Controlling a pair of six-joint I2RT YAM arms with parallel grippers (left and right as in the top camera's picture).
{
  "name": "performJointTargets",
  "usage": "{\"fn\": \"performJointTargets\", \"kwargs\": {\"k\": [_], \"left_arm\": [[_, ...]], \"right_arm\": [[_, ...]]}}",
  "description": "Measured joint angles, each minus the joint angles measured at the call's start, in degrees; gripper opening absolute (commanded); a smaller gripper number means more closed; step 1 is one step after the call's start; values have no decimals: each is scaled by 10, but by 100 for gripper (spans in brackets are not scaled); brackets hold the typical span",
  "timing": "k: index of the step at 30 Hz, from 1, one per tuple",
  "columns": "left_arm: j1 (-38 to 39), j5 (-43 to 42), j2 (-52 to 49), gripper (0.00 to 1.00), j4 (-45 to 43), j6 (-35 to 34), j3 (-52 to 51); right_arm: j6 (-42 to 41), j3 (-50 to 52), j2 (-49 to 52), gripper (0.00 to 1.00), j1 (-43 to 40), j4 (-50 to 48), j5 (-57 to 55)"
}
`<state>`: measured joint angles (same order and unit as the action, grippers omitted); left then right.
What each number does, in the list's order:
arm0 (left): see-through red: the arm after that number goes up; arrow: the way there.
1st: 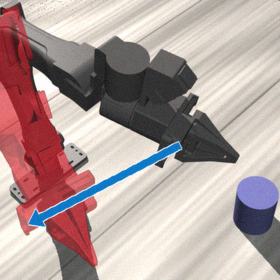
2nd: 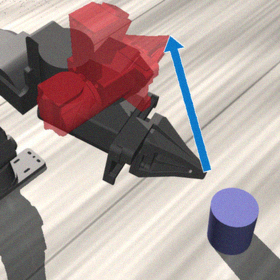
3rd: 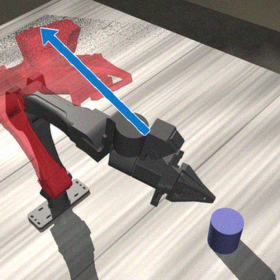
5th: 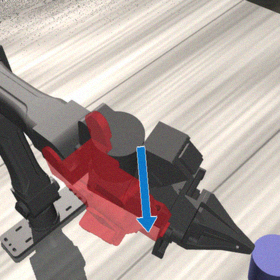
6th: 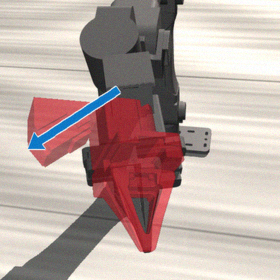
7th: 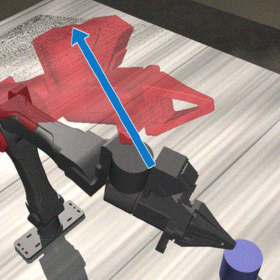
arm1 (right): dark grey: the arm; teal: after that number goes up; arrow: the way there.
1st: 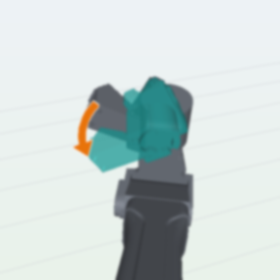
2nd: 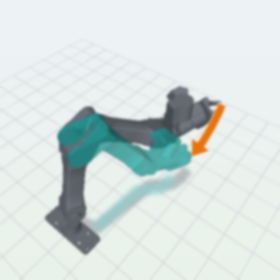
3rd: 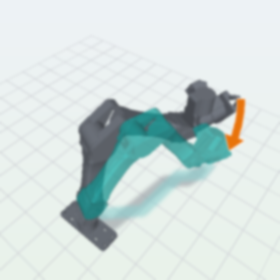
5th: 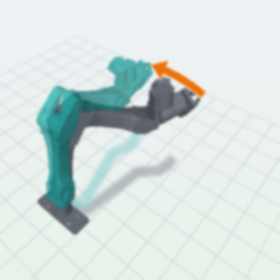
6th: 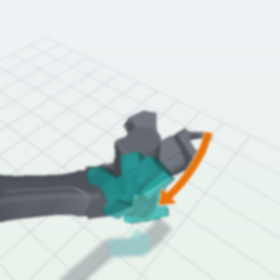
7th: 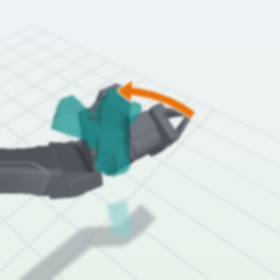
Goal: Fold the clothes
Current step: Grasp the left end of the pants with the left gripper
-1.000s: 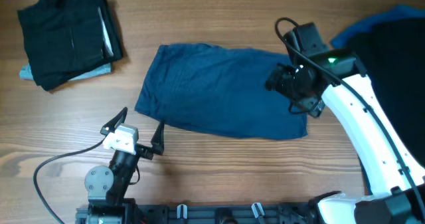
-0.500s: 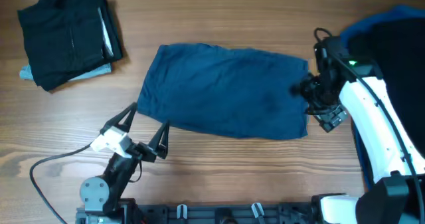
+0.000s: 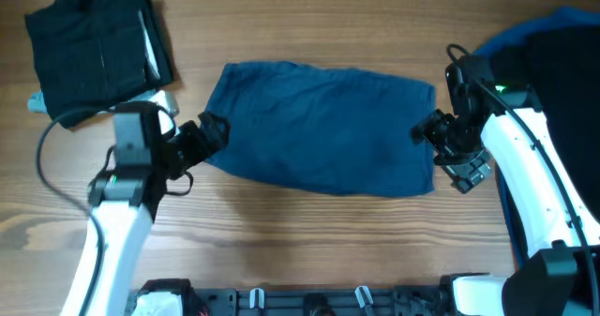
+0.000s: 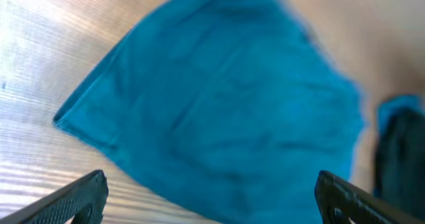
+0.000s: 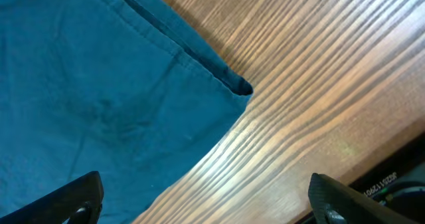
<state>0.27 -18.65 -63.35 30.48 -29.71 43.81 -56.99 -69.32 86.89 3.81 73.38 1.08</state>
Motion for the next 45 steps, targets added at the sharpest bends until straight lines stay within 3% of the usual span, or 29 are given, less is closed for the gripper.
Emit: {"fn": "performJointTargets", "kwargs": {"k": [4, 9, 18, 24, 25, 27, 28, 33, 36, 45], "left_arm": [[-1, 9, -147, 100, 13, -46, 12], [-1, 40, -232, 100, -1, -75, 14], [-1, 49, -266, 100, -50, -86, 16], [-1, 52, -292, 100, -73, -90, 22], [-1, 52, -293, 96, -79, -91, 22], [-1, 53, -295, 73, -89, -94, 22], [-1, 53, -296, 69, -91, -98, 22], [-1, 55, -298, 66, -91, -97, 22], [-1, 56, -298, 57, -91, -97, 22], [-1, 42, -299, 41, -84, -104, 22]], "right_arm": [[-6, 0, 0, 100, 0, 9, 0], [-7, 0, 0, 100, 0, 9, 0], [-9, 105, 0, 100, 0, -61, 31], [-9, 118, 0, 100, 0, -115, 43], [-9, 128, 0, 100, 0, -139, 45], [-9, 156, 0, 100, 0, -174, 45], [-9, 166, 0, 100, 0, -186, 45], [-9, 215, 0, 99, 0, -225, 69], [-9, 243, 0, 99, 0, -272, 77], [-8, 243, 44, 99, 0, -319, 79]]}}
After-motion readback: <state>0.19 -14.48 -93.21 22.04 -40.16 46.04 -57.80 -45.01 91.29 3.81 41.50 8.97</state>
